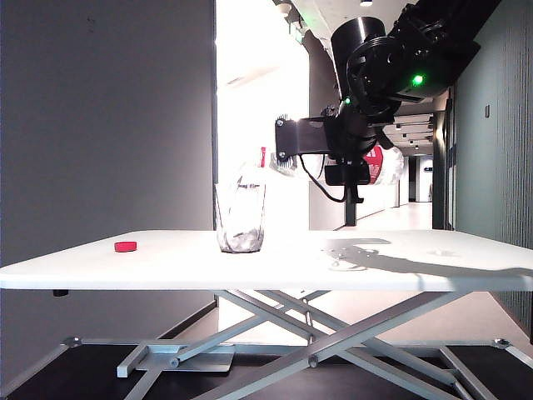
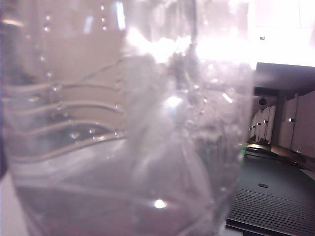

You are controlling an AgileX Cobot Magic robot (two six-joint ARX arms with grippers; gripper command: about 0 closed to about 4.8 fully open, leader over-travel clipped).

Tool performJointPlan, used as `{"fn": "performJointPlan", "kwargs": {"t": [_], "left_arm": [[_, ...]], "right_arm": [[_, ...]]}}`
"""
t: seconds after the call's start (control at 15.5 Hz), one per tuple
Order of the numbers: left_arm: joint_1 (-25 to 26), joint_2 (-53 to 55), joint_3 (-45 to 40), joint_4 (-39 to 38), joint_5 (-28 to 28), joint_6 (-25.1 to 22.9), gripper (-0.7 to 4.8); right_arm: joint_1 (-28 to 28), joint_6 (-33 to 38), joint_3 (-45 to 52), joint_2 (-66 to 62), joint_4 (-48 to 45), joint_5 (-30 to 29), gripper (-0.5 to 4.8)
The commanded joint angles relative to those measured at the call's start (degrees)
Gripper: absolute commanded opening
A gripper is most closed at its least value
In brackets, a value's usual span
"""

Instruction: Pick up the mineral water bottle on the table and pour water into the mug until it's half full.

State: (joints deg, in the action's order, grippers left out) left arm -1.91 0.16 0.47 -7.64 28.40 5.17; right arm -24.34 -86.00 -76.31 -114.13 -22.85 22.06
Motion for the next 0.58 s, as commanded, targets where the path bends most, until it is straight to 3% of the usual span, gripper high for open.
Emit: {"fn": "performJointPlan", "kwargs": {"t": [0.06,0.58], "left_arm": [[-0.1,0.0,0.1,-0.4,0.1,-0.2,-0.05],[-0.1,0.0,0.1,-0.4,0.3,-0.2,-0.05]], "right_arm": [[0.0,-1.8,-1.0,1.0,-4.5,1.1,2.37],[0.0,-2.3,-1.0,1.0,-4.6,1.2,2.37]]}}
